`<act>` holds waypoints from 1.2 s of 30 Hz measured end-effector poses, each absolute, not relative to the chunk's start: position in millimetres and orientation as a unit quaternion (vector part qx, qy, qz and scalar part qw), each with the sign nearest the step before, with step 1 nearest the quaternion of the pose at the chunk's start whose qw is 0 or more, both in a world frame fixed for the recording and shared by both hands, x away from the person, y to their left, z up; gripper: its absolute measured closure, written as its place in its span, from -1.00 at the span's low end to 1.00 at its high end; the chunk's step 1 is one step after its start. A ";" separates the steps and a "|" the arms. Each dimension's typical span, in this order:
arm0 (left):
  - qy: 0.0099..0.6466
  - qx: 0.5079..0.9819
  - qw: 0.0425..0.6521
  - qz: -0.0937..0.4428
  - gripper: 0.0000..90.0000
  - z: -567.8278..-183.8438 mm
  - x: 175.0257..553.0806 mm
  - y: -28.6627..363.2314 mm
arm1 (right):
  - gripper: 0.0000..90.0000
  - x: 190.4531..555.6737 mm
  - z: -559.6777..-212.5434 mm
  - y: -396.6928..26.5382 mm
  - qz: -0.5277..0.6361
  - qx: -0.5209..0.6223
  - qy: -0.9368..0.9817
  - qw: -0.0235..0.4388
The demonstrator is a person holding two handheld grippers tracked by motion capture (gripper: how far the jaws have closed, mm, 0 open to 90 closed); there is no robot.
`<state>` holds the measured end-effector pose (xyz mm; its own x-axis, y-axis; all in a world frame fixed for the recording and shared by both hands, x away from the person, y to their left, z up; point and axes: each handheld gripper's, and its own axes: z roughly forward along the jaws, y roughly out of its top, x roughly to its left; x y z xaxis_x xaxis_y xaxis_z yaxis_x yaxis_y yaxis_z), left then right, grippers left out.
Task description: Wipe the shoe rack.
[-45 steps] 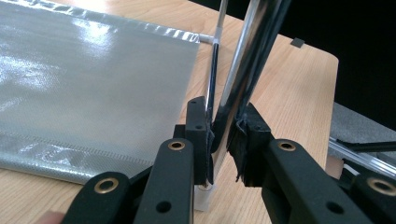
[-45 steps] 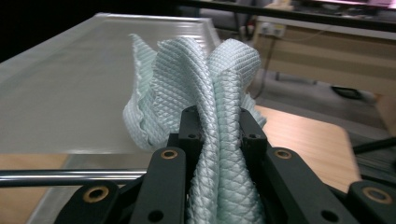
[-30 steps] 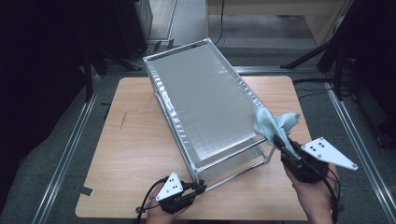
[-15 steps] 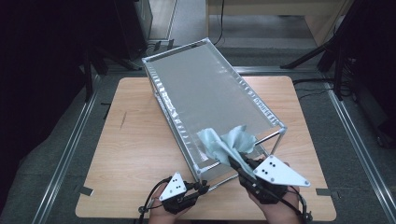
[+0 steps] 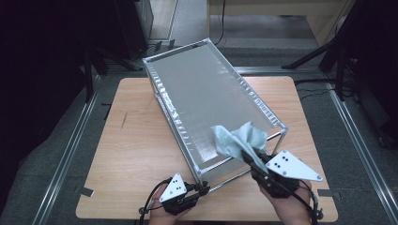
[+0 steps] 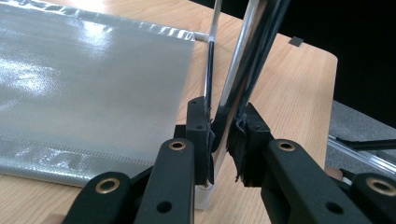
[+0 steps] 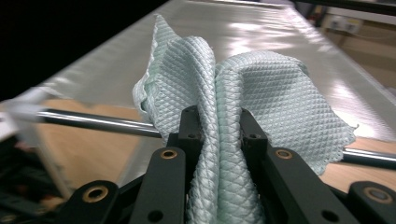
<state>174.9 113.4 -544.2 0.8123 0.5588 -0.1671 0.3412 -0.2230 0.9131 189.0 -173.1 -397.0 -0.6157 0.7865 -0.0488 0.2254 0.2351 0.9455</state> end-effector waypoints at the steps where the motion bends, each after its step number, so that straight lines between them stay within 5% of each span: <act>1: 0.290 0.776 0.551 0.099 0.74 -544.0 174.6 113.5 | 0.71 191.8 -396.5 -179.1 0.513 0.354 0.732 0.275; 11: 0.291 0.777 0.550 0.098 0.74 -543.7 173.9 114.8 | 0.74 206.4 -399.0 -216.6 0.487 0.411 0.709 0.302; 28: 0.299 0.772 0.553 0.097 0.74 -544.4 174.7 113.5 | 0.72 163.8 -400.6 -126.9 0.523 0.296 0.767 0.223; 36: 0.296 0.773 0.552 0.099 0.74 -544.3 174.6 114.0 | 0.73 162.0 -401.5 -123.1 0.522 0.288 0.771 0.224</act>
<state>174.6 114.0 -544.3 0.8056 0.5665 -0.1733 0.3482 -0.2162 0.9122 162.0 -123.1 -401.5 -0.7331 0.6786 -0.0447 0.2098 0.2883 0.9343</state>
